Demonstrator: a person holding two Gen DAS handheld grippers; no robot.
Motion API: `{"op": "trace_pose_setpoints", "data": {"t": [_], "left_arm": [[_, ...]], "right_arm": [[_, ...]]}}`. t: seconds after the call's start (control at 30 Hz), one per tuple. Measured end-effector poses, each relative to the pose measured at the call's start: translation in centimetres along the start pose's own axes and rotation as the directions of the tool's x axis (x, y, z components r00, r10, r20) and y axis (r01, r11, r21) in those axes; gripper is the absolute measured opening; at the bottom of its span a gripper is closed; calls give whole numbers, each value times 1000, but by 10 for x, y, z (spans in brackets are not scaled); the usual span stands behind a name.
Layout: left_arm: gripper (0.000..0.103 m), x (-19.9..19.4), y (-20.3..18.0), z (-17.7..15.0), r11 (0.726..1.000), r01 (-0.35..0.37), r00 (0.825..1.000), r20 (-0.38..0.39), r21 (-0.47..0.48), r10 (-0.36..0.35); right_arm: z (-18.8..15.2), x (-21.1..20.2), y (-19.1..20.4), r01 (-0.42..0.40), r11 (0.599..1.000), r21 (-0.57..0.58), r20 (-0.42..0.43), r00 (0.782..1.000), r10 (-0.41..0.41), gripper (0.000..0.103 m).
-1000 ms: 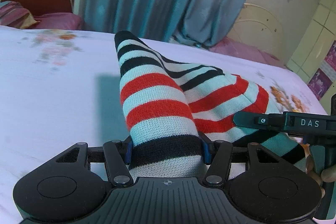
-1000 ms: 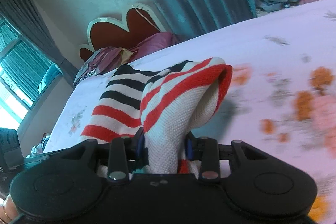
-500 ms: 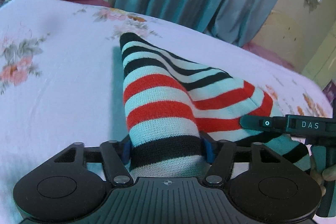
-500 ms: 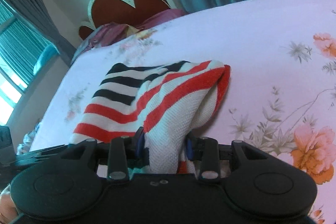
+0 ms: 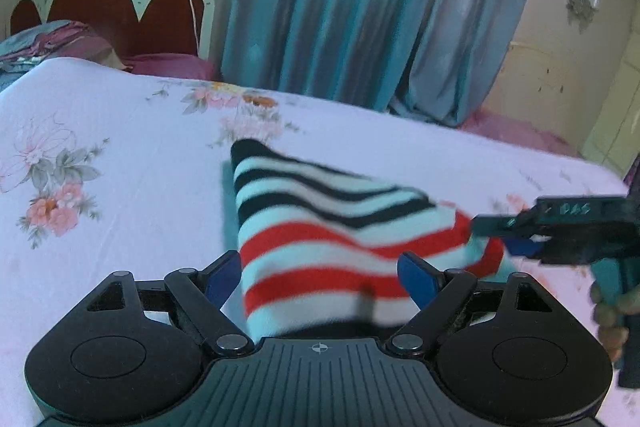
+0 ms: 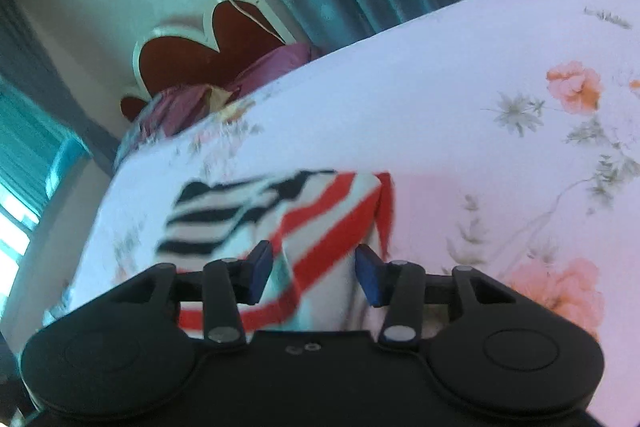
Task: Fold small clothes
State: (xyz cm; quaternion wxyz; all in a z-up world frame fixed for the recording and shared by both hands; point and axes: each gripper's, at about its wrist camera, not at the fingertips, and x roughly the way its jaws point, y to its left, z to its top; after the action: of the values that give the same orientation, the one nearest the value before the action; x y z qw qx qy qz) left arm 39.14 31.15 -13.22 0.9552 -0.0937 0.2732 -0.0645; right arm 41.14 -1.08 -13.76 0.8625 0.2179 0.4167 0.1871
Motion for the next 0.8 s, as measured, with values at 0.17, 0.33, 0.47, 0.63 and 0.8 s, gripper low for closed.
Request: {"op": "trace_pose_setpoints", "data": {"t": [0.17,0.33,0.47,0.63,0.8], "left_arm": [[85,25,-6,7,1000,-13,1000,-19,-2,13],[85,45,-8,2,997,-75,997,-27,28,76],[85,57,-9,-1,994,-108,993,-52,33,109],[85,49,-7,2,995,-98,994,-52,25,99],[85,27,-13,-4,993,-96,993,-56,74,101]], "right_arm": [[9,23,2,25,1000,-12,-31,999,-25,27],[9,26,21,91,981,-174,36,996,-86,12],[4,46,17,208,952,-224,25,978,-208,14],[7,23,22,223,953,-204,65,975,-214,24],[-6,-10,50,144,948,-284,110,987,-117,25]]}}
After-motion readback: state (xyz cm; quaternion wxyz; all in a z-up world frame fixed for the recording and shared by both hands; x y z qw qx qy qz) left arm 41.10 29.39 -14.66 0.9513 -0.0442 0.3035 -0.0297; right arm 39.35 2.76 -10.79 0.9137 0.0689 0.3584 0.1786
